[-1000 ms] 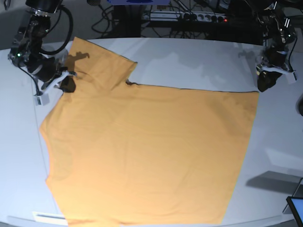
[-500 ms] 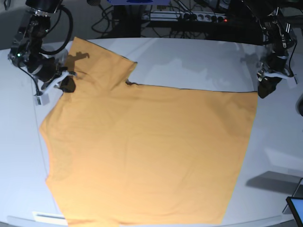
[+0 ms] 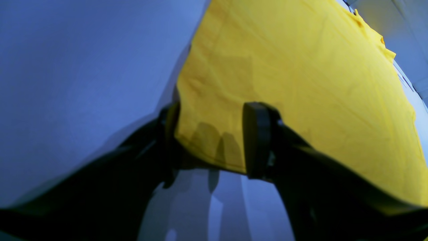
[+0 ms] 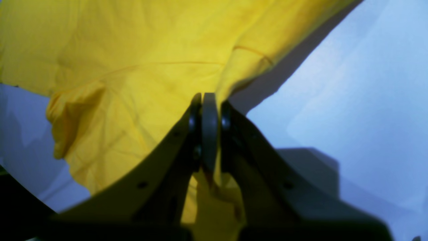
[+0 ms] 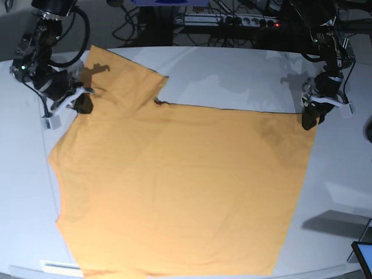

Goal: Fold the T-shirt properly
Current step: 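Lift the shoulder edge with both grippers and pull toward the robot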

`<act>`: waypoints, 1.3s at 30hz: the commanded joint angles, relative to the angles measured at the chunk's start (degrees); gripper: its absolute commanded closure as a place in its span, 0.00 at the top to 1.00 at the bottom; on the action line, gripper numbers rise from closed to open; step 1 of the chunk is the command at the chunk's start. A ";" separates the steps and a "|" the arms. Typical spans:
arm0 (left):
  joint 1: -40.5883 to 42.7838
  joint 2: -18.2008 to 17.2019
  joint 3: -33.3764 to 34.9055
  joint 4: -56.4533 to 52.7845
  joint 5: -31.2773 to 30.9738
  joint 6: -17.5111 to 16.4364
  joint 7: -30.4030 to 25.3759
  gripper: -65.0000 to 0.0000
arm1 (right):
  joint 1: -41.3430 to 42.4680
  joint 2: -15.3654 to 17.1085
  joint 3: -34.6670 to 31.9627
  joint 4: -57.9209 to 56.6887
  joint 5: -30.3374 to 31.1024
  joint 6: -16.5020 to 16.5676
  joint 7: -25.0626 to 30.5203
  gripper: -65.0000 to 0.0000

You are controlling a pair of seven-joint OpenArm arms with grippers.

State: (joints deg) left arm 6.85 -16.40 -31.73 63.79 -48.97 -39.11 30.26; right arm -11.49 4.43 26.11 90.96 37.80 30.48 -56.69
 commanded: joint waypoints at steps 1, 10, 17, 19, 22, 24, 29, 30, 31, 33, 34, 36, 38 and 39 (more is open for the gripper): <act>0.58 -0.17 0.38 -0.19 3.12 1.00 4.51 0.42 | 0.01 0.45 0.05 0.51 -1.19 0.07 -1.20 0.00; 0.49 -0.17 0.38 -0.19 3.21 0.92 4.51 0.09 | 0.10 0.45 0.05 0.43 -1.19 0.07 -1.20 0.00; 0.40 -0.43 0.38 -0.19 3.30 0.92 4.33 0.00 | 0.01 0.45 0.05 0.43 -1.27 0.07 -1.20 0.00; 0.40 -0.52 0.21 -0.19 3.30 0.92 4.33 0.00 | -0.07 0.54 0.05 0.43 -1.27 0.07 -1.20 0.00; 0.49 -0.61 0.12 -0.01 3.30 0.92 4.24 0.00 | -0.60 0.54 0.05 0.43 -1.27 0.07 -1.20 0.00; 0.84 -0.61 0.03 0.34 3.30 0.92 4.16 0.00 | -0.78 0.54 0.05 0.43 -1.27 0.07 -1.20 0.00; 1.37 -0.61 0.03 0.34 3.30 0.92 4.16 0.00 | -2.18 0.80 0.49 0.43 -1.27 0.07 -0.68 0.00; 1.90 -0.61 -0.05 0.34 3.30 0.92 4.16 0.00 | -2.36 1.42 0.49 0.43 -1.27 0.07 -0.59 0.00; 2.42 -0.61 -0.41 0.43 3.30 0.92 4.07 0.00 | -2.45 1.77 0.49 0.43 -1.19 0.07 -0.59 0.00; 2.86 -0.61 -2.08 1.13 3.39 0.92 4.07 0.00 | -2.71 2.04 0.57 0.43 -1.19 0.07 -0.59 0.00; 3.39 -0.61 -3.04 1.49 3.39 0.92 4.07 0.00 | -3.06 2.12 0.57 0.43 -1.19 0.07 -0.59 0.00; 4.62 -0.61 -4.54 2.28 3.39 0.92 4.07 0.00 | -3.42 2.12 0.57 0.60 -1.10 0.07 -0.59 0.00; 5.32 -0.61 -5.42 3.60 3.39 0.92 4.16 0.00 | -3.59 2.12 0.57 0.69 -1.10 0.07 -0.59 0.00; 5.94 -0.61 -5.42 4.12 3.39 0.92 4.16 0.00 | -3.68 2.12 0.57 0.78 -1.10 0.07 -0.59 0.00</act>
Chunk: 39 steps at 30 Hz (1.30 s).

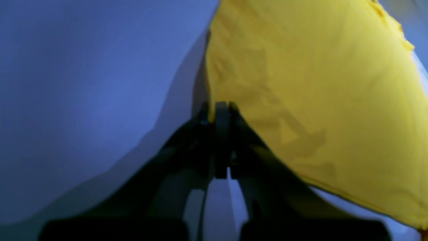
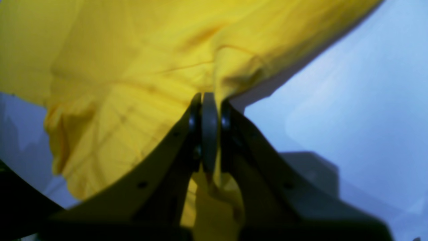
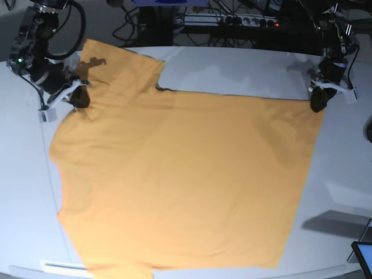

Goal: Fold the T-shirt properly
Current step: 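Lift the shoulder edge with both grippers and pull toward the robot, then lay the held edge down with both grippers, folding a strip over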

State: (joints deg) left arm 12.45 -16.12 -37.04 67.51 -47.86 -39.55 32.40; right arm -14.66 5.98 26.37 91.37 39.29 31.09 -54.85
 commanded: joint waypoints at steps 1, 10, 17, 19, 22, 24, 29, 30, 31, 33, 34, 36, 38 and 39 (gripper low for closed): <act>1.40 -0.89 -0.19 0.85 2.27 1.26 2.01 0.00 | -0.60 0.57 0.31 0.36 -2.50 -0.54 -2.42 0.00; 6.23 -0.72 -1.25 7.18 2.27 1.26 2.01 0.00 | -3.67 0.57 0.40 5.55 -2.41 -0.54 -2.42 0.00; 6.59 -0.72 -1.25 7.26 2.10 1.26 2.01 0.00 | -6.31 0.31 0.40 13.55 -2.32 -0.98 -2.95 0.00; 6.67 -0.63 -1.25 8.23 2.10 1.26 2.01 0.00 | -6.31 0.31 0.40 14.25 -2.41 -0.98 -2.95 0.00; 8.08 -0.63 -1.25 11.66 2.01 1.35 2.01 0.00 | -6.31 0.31 0.40 14.34 -2.41 -0.98 -2.95 0.00; 8.34 -0.54 -1.25 14.47 2.01 1.53 2.28 0.00 | -6.22 0.31 0.40 14.34 -2.41 -1.07 -2.95 0.00; 9.57 -0.45 -1.34 18.78 2.01 1.70 2.28 0.00 | -5.87 0.31 0.31 15.13 -2.41 -1.07 -2.95 0.00; 9.57 -0.45 -1.34 19.31 2.01 1.70 2.28 0.00 | -5.87 0.31 0.22 15.48 -2.41 -1.07 -2.95 0.00; 9.57 -0.45 -1.34 19.75 2.01 1.70 2.37 0.00 | -5.78 0.31 0.14 15.92 -2.41 -1.07 -2.95 0.00; 9.57 -0.45 -1.34 20.54 2.01 1.70 2.37 0.00 | -5.26 0.40 0.14 16.63 -2.41 -1.07 -2.95 0.00; 9.57 -0.45 -1.34 20.80 2.01 1.70 2.37 0.00 | -4.99 0.40 0.14 16.80 -2.50 -1.07 -3.13 0.00; 9.49 -0.45 -1.34 21.42 2.01 2.76 2.37 0.00 | -4.38 0.48 0.22 17.15 -2.50 -1.07 -4.27 0.00; 9.40 -0.45 -1.34 22.12 2.01 4.52 2.37 0.00 | -3.24 0.57 0.31 17.42 -2.67 -1.07 -5.68 0.00; 9.31 -0.45 -1.34 22.56 2.01 4.96 2.37 0.00 | -2.88 0.57 0.31 17.51 -2.67 -1.07 -6.03 0.00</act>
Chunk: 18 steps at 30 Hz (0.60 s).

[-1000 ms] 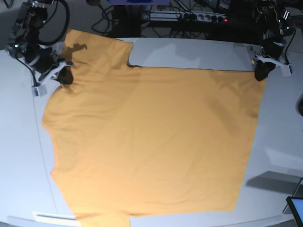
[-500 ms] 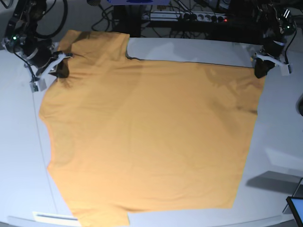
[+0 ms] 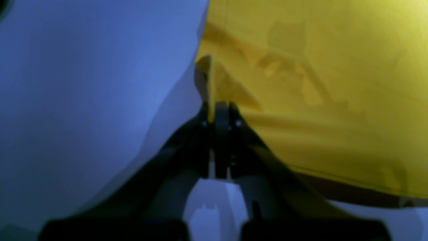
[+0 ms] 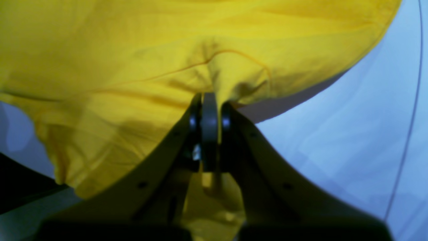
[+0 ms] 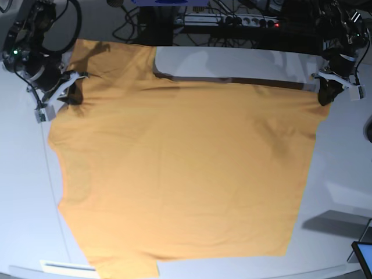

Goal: Fold the T-shirt properly
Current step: 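Lay the held edge down with both grippers, folding a strip over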

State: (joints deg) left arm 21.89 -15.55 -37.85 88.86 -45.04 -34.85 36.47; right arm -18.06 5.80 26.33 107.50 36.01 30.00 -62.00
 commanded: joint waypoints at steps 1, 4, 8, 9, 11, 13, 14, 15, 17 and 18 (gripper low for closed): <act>-0.22 -1.02 -0.53 1.56 -0.81 0.26 -1.70 0.00 | 0.88 0.75 0.35 1.38 0.61 0.02 0.77 0.00; -0.31 -1.11 -0.53 2.96 -0.81 0.26 -1.70 0.00 | 1.93 0.75 0.09 1.46 0.61 -0.06 0.77 0.00; -0.92 -1.11 -0.53 4.37 -0.81 1.40 -1.70 0.00 | 3.34 0.75 0.09 1.46 0.61 -0.06 0.06 0.00; -1.54 -1.11 -0.53 4.46 -0.81 1.40 -1.70 0.00 | 3.69 0.75 0.18 1.46 0.61 -0.06 0.06 0.00; -2.15 -1.20 -0.53 4.20 -0.81 1.40 -1.70 0.00 | 3.95 0.83 0.09 1.46 0.52 -0.06 0.06 0.00; -2.33 -1.28 -0.53 4.20 -0.81 1.40 -1.70 0.00 | 4.83 0.83 0.00 1.46 0.52 -0.06 0.06 0.00; -2.33 -1.28 -0.53 4.46 -0.81 1.58 -1.70 0.00 | 5.01 0.83 0.00 1.46 0.52 -0.06 0.06 0.00; -2.42 -1.37 -0.53 4.46 -0.81 2.02 -1.70 0.00 | 5.10 0.83 0.00 1.46 0.52 -0.06 0.06 0.00; -3.47 -1.37 -0.53 4.46 -0.81 3.07 -1.70 0.00 | 5.98 1.45 0.00 1.46 0.52 -0.06 0.06 0.00; -4.00 -1.37 -0.53 4.46 -0.81 3.77 -1.70 0.00 | 6.24 1.71 0.00 1.38 0.52 -0.06 0.06 0.00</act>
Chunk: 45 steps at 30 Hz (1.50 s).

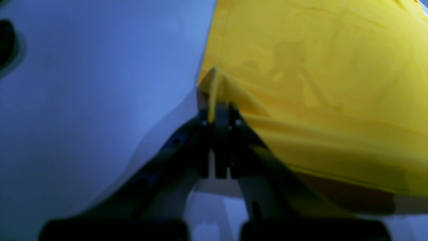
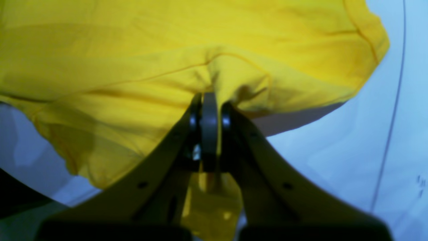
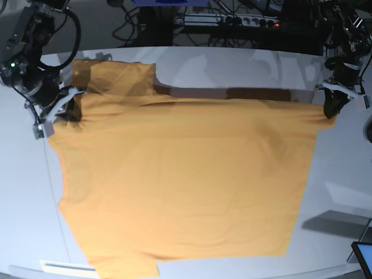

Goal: Fold the T-shirt properly
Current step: 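Lay the held edge down with both grippers, folding a strip over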

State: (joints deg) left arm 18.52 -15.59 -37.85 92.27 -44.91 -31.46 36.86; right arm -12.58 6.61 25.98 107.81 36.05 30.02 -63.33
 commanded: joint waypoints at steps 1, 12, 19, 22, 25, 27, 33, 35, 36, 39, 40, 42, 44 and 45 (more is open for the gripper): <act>-0.90 -1.33 -0.53 1.05 -0.94 1.09 -2.09 0.00 | 1.11 0.90 0.26 1.07 0.47 -0.09 1.40 0.00; -3.97 -1.42 -0.18 0.61 -0.68 2.41 -2.00 0.00 | 4.97 1.52 0.26 0.81 0.39 -0.17 -0.45 0.00; -6.70 -2.56 0.17 -0.36 -0.68 4.08 -1.92 0.00 | 8.23 1.52 0.09 0.72 0.39 -3.08 -0.98 0.00; -8.37 -2.73 -0.18 -1.24 -0.68 4.08 1.25 0.00 | 9.37 1.52 0.09 0.28 0.39 -3.25 -1.07 0.00; -11.18 -2.73 -0.35 -1.85 -0.59 4.08 3.97 0.00 | 11.39 1.52 0.09 -1.74 0.39 -3.25 -2.30 0.00; -12.15 -2.73 -0.35 -2.03 -0.59 4.08 4.06 0.00 | 12.18 1.52 0.09 -3.24 0.39 -3.25 -2.21 0.00; -15.31 -2.73 0.09 -3.52 0.91 6.01 4.15 0.00 | 14.21 1.52 0.09 -6.05 0.39 -3.25 -1.86 0.00; -16.19 -2.65 0.09 -3.87 3.01 6.01 4.15 0.00 | 14.64 1.52 0.00 -6.75 0.39 -3.25 -1.86 0.00; -16.55 -2.56 0.09 -4.23 4.16 6.01 4.15 0.00 | 15.44 1.52 0.00 -7.19 0.39 -3.25 -2.03 0.00; -17.60 -2.56 0.09 -5.46 5.65 6.01 4.15 0.00 | 16.67 1.70 -1.58 -8.42 0.21 -3.34 -1.77 0.00; -17.69 -2.65 0.09 -6.07 5.83 6.01 4.15 0.00 | 17.02 2.14 -2.46 -8.42 -0.40 -3.34 -1.77 0.00; -17.78 -2.73 0.09 -7.04 5.92 6.01 4.06 0.00 | 18.25 2.40 -4.39 -8.86 -2.34 -3.34 -1.68 0.00; -18.83 -2.82 0.09 -7.65 5.92 6.01 4.06 0.00 | 19.04 2.40 -5.54 -9.13 -4.80 -3.34 -1.59 0.00; -19.01 -3.00 0.09 -7.92 6.00 6.01 4.06 0.00 | 19.74 2.40 -5.89 -9.22 -5.68 -3.34 -1.24 0.00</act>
State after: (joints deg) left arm 0.67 -16.73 -37.34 83.26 -38.48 -26.09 43.22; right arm 5.93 8.03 19.73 97.89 30.85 26.94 -65.95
